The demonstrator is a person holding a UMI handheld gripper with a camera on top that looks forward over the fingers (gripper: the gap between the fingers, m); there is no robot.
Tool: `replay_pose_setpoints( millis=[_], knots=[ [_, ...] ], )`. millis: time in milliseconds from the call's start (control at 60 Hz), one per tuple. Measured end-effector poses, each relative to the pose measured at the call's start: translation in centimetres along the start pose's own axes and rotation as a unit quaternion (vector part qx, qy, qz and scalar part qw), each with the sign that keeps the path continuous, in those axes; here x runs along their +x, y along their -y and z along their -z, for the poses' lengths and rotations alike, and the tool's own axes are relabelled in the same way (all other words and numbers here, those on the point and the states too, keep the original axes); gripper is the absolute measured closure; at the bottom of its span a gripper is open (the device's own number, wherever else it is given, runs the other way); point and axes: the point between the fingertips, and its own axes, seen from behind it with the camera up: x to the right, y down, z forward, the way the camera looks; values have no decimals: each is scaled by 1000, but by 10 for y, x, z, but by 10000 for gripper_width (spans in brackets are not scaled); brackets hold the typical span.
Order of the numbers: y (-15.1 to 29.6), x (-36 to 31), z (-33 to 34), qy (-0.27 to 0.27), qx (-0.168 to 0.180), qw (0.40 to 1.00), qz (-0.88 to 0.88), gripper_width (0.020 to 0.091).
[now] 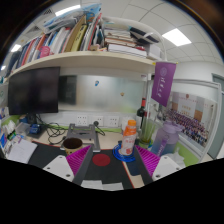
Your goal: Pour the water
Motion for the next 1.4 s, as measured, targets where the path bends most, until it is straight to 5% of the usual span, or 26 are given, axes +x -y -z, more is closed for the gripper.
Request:
replay_pose_setpoints(
  millis=[550, 733, 1033, 1250, 1400],
  knots=[
    [-65, 78, -255, -2, -42, 999, -6, 261],
    [-60, 76, -276, 11, -8, 1000, 4, 508],
    [-56, 71, -277, 15, 8, 1000, 14, 717],
    [-22, 63, -264, 10, 34, 998, 43, 723],
    [-6, 34, -234, 25, 16, 988, 154, 724]
  ],
)
